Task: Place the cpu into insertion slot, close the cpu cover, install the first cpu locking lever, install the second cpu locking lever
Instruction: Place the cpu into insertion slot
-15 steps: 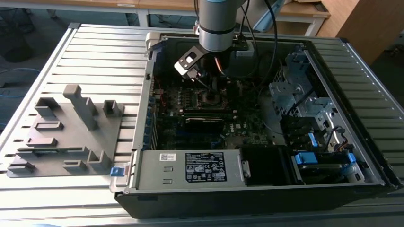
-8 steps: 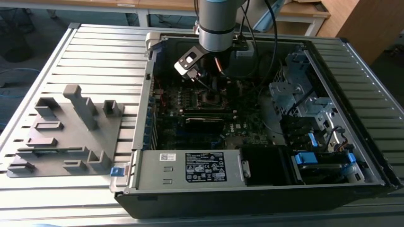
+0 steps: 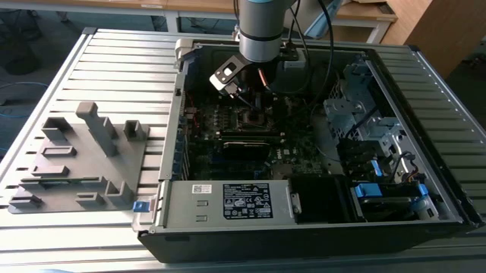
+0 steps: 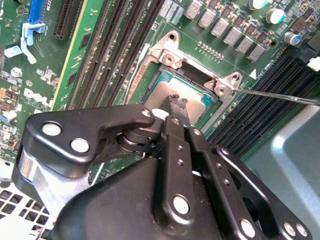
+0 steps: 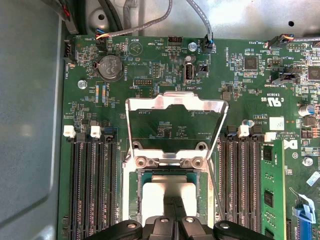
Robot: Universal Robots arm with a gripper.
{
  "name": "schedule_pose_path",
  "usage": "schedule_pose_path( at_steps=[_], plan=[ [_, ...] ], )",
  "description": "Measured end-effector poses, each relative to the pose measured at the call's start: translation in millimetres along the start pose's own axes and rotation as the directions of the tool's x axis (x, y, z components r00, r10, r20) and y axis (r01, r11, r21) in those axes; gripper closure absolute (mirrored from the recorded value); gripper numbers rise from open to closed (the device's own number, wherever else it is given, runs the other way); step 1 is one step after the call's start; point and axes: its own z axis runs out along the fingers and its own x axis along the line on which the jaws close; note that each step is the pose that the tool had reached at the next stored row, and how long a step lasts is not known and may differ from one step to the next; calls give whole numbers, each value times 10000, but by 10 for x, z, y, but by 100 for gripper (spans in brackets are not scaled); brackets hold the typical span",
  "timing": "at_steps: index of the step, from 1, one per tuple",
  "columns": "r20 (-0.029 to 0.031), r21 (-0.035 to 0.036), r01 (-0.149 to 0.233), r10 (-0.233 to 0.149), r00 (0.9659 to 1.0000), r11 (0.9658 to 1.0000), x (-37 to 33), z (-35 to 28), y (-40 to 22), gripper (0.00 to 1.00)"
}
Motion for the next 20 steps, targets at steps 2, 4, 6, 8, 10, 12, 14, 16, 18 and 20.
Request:
schedule_pose_path(
  at_steps=[2,4,6,8,10,12,14,16,18,20],
  plan=[
    [1,1,0,0,10000,10000,0,0,0,89],
    [3,2,0,0,10000,10000,0,0,0,89],
    [1,0,0,0,10000,10000,0,0,0,89],
    [-10,-7,-1,1,10000,10000,0,-1,0,89],
    [-18,-12,-2,2,10000,10000,0,-5,1,89],
    [-39,-26,-3,3,10000,10000,7,-11,5,89],
    [-64,-38,-5,5,10000,10000,13,-21,9,89],
    [-64,-39,-6,5,10000,10000,13,-41,11,89],
    [-52,-33,-5,4,10000,10000,10,-65,11,89],
    [-50,-31,-4,4,10000,10000,9,-79,11,89]
  ],
)
